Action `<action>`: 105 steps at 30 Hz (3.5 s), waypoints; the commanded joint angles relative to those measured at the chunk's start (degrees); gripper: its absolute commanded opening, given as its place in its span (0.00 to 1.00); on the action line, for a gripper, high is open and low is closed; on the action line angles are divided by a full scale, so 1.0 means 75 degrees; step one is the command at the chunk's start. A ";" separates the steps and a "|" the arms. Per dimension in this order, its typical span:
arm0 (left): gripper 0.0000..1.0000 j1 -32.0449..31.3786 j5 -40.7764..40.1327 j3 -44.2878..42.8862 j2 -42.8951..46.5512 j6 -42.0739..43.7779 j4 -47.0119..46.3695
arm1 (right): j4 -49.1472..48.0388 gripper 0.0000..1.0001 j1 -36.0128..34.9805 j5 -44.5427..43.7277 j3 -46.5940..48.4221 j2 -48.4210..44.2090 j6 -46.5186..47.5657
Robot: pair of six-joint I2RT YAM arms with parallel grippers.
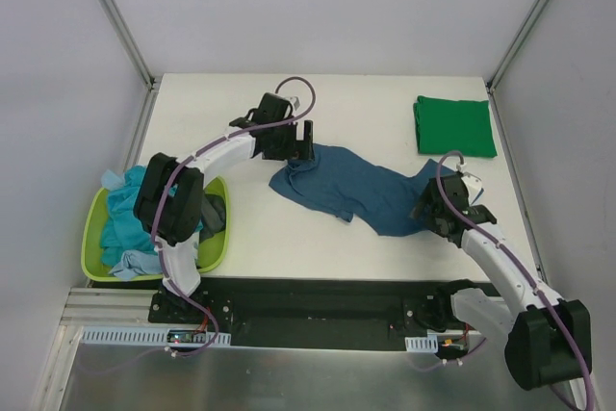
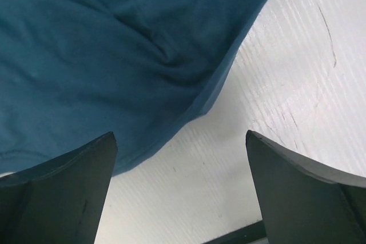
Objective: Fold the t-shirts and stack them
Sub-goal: Move the tshirt to the center of the board, then flatten out the tshirt
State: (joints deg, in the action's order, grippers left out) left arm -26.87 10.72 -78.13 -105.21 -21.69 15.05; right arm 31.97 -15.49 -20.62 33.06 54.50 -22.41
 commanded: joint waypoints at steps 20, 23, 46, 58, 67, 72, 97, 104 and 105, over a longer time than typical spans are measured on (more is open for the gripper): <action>0.00 -0.0565 -0.1078 -0.1208 -0.1160 0.0771 0.0501 | -0.1661 0.99 0.0694 0.0652 -0.0376 0.1276 -0.0305; 0.00 -0.0565 -0.1264 -0.1033 -0.0845 0.0737 0.0513 | -0.1661 0.99 0.0729 0.0687 -0.0423 0.1195 -0.0316; 0.00 -0.0027 -0.2403 0.3011 0.3423 -0.0436 -0.0975 | -0.2574 0.74 0.0799 0.1238 -0.0647 0.1708 -0.0574; 0.00 0.0981 -0.0739 0.2168 0.4170 -0.0553 -0.1034 | -0.1839 0.01 0.0799 0.2245 0.0934 0.1047 0.0257; 0.00 0.1052 -0.0703 0.1371 0.6701 -0.0096 -0.1010 | 0.0459 0.01 0.0788 0.3322 0.3932 -0.2050 0.0879; 0.00 0.1052 -0.0809 0.0505 0.7769 0.0138 -0.0964 | 0.1162 0.01 0.0799 0.3756 0.5959 -0.2368 0.1008; 0.00 0.1625 -0.2579 -0.4906 0.2734 0.1322 -0.0660 | -0.0804 0.01 0.0811 0.1694 1.0671 0.2644 0.2426; 0.00 0.1954 -0.1606 -0.7183 0.1840 0.1334 -0.0389 | -0.0829 0.01 0.0869 0.1917 1.3590 0.4229 0.2543; 0.00 0.1954 -0.1594 -0.7150 0.1956 0.1334 -0.0378 | -0.0817 0.01 0.0893 0.1929 1.3673 0.4241 0.2555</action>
State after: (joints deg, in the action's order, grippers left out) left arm -12.62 -4.23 -124.29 -96.03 -13.28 16.62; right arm 32.84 -9.56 -4.36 126.15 88.79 -5.30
